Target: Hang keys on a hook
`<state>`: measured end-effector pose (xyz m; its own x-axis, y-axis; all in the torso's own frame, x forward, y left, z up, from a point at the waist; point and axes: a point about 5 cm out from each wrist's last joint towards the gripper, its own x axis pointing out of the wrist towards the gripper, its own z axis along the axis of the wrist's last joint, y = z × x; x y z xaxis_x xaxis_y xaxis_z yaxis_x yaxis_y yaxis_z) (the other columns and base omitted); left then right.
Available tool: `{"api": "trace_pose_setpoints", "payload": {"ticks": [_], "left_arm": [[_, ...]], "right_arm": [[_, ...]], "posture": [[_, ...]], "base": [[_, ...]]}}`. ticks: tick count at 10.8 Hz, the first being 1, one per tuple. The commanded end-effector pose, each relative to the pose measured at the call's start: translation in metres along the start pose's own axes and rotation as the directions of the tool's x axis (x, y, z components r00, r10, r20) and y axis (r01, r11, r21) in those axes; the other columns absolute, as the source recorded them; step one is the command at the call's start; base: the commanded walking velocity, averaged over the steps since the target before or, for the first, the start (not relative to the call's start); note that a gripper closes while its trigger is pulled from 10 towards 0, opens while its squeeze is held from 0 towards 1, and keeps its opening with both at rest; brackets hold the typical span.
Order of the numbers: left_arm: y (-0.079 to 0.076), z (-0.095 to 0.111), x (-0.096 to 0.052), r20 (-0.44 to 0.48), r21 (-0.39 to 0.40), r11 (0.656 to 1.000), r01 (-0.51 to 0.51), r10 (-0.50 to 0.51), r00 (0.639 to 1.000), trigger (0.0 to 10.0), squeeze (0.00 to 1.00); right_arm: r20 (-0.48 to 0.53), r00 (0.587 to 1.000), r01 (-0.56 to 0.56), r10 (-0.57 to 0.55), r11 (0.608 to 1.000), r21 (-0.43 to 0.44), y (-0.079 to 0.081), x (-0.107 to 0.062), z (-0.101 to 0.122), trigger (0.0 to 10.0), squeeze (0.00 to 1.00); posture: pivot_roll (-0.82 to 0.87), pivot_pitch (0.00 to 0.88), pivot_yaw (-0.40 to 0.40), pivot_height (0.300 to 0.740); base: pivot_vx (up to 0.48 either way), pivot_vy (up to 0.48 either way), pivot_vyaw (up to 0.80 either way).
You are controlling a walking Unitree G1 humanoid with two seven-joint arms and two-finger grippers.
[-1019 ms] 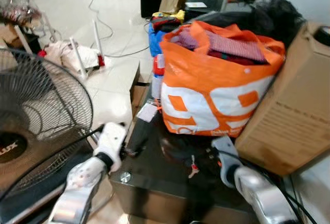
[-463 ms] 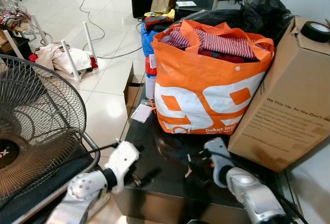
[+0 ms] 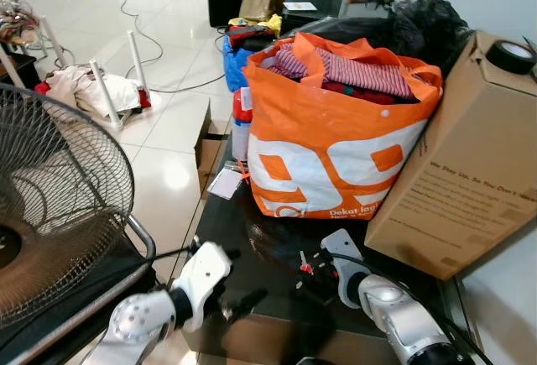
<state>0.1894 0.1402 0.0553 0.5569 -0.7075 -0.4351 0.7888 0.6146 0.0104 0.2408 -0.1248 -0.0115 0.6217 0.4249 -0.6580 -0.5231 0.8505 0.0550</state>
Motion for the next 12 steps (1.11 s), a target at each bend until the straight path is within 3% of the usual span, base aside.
{"api": "trace_pose_setpoints", "payload": {"ticks": [1,4,7,8,10,11,12], "left_arm": [[-0.004,0.007,0.0,0.016,0.012,1.0,0.029,-0.029,0.999,10.0,0.0],[-0.002,0.012,0.001,0.014,0.049,0.997,0.061,-0.062,0.998,10.0,0.0],[0.001,0.018,0.006,0.008,0.085,0.989,0.119,-0.12,0.993,10.0,0.0],[0.002,0.018,0.006,0.002,0.092,0.987,0.129,-0.13,0.992,10.0,0.0],[0.0,0.014,-0.001,-0.018,0.08,0.987,0.142,-0.141,0.99,10.0,0.0],[0.001,0.012,-0.003,-0.028,0.074,0.986,0.147,-0.146,0.989,10.0,0.0],[0.001,0.008,-0.007,-0.048,0.064,0.985,0.163,-0.16,0.986,10.0,0.0]], "right_arm": [[0.019,1.0,0.022,-0.022,1.0,-0.014,-0.005,0.001,0.003,10.0,0.0],[0.108,0.994,0.014,-0.018,0.999,0.037,0.003,0.003,0.012,10.0,0.0],[0.135,0.991,0.011,-0.019,0.998,0.063,0.01,0.002,0.011,10.0,0.0],[0.138,0.99,0.0,-0.009,0.998,0.063,0.011,0.004,0.012,10.0,1.0],[0.112,0.993,0.022,-0.023,1.0,0.016,0.011,0.01,0.015,10.0,1.0],[0.098,0.994,0.046,-0.046,0.999,0.001,0.008,0.013,0.016,10.0,0.18],[0.048,0.995,0.084,-0.083,0.996,-0.02,0.002,0.018,0.015,10.0,0.0]], "posture": [[-0.06,0.012,-0.105,0.74],[-0.08,0.048,-0.026,0.74],[-0.12,0.074,0.045,0.74],[-0.12,0.081,0.051,0.74],[-0.09,0.071,0.025,0.74],[-0.09,0.069,0.017,0.74],[-0.08,0.066,0.009,0.74]], "base": [[0.0,0.0,0.0],[0.0,0.0,0.0],[0.0,0.0,0.0],[0.0,0.0,0.0],[0.0,0.0,0.0],[0.0,0.0,0.0],[0.0,0.0,0.0]]}}
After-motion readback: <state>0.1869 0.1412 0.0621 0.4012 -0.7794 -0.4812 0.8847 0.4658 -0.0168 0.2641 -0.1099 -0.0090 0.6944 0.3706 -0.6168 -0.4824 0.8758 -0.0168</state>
